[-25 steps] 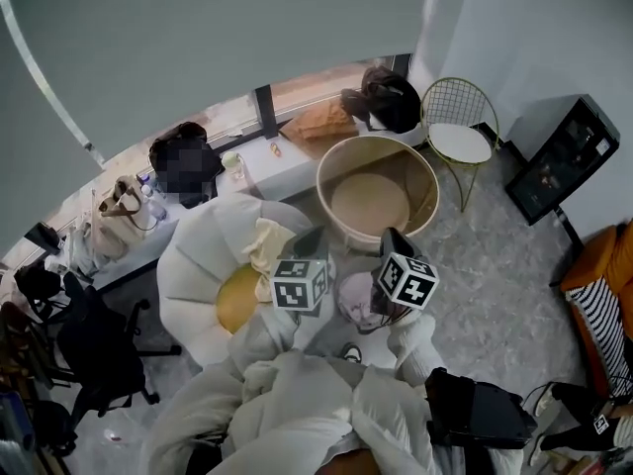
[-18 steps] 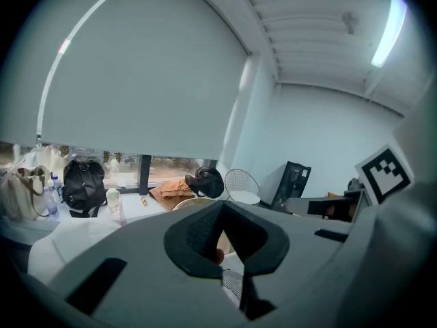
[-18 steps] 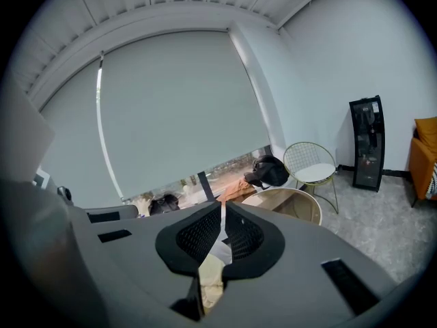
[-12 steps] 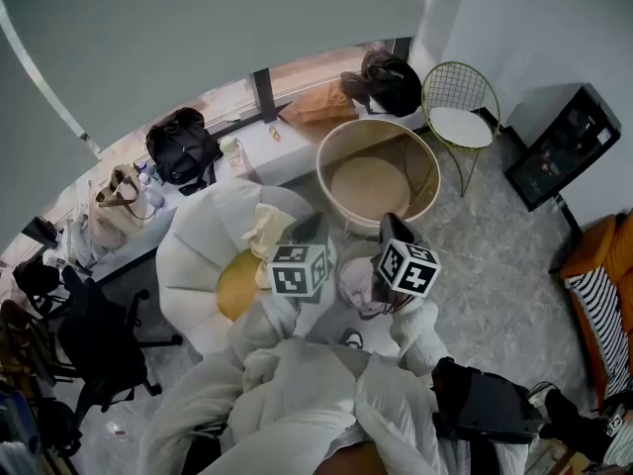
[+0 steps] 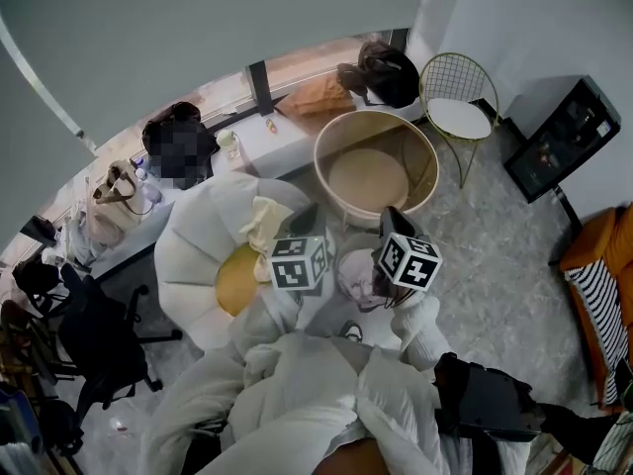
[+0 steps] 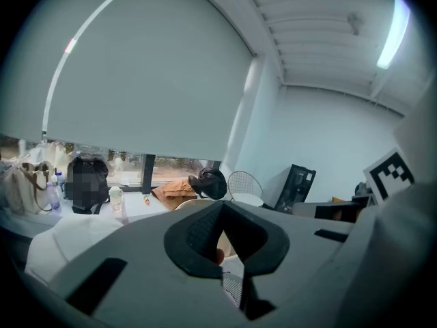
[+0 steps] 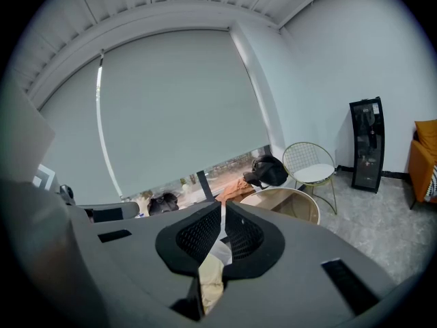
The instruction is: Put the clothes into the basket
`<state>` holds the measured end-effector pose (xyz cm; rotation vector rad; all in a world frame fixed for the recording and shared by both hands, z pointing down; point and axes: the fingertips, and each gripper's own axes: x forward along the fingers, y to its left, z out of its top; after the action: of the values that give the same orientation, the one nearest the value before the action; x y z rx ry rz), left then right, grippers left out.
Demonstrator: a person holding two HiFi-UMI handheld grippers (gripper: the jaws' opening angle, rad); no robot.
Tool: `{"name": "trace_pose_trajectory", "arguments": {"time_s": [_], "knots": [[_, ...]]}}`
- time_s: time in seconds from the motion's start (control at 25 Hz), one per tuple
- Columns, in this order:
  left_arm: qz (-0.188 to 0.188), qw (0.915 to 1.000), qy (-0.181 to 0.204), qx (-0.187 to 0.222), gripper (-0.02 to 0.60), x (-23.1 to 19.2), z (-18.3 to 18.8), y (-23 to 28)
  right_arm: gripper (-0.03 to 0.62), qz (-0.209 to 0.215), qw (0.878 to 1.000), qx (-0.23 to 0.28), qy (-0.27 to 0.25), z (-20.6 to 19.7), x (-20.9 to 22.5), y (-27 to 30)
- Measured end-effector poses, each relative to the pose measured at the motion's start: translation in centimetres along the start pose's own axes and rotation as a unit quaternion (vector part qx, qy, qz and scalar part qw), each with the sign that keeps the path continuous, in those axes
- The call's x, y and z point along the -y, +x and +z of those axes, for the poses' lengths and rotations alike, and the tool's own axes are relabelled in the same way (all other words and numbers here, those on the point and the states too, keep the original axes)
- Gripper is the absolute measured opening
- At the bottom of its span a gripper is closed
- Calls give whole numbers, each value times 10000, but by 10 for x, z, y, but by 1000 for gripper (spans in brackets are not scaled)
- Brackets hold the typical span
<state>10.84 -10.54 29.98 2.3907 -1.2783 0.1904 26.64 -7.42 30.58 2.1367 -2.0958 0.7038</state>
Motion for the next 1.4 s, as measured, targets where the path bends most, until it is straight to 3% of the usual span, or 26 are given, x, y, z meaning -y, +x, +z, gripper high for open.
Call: {"name": "trace_pose_trajectory", "arguments": {"time_s": [0.52,1.04,1.24,1.4], "knots": [[249,9996,-115,33,6,-32,-6,-25,35,26,9997,-236,90,-19,-24,0],[914,9945,-517,16,6,-155,-29,-110,35,515,9960,-730,-31,-82,-148,18],[1357,9881,-717,65,6,-206,-35,-140,35,852,9921,-898,-217,-99,-196,32],[1720,9806,-934,40,6,-229,-44,-148,35,1076,9866,-1172,-358,-111,-209,50]]}}
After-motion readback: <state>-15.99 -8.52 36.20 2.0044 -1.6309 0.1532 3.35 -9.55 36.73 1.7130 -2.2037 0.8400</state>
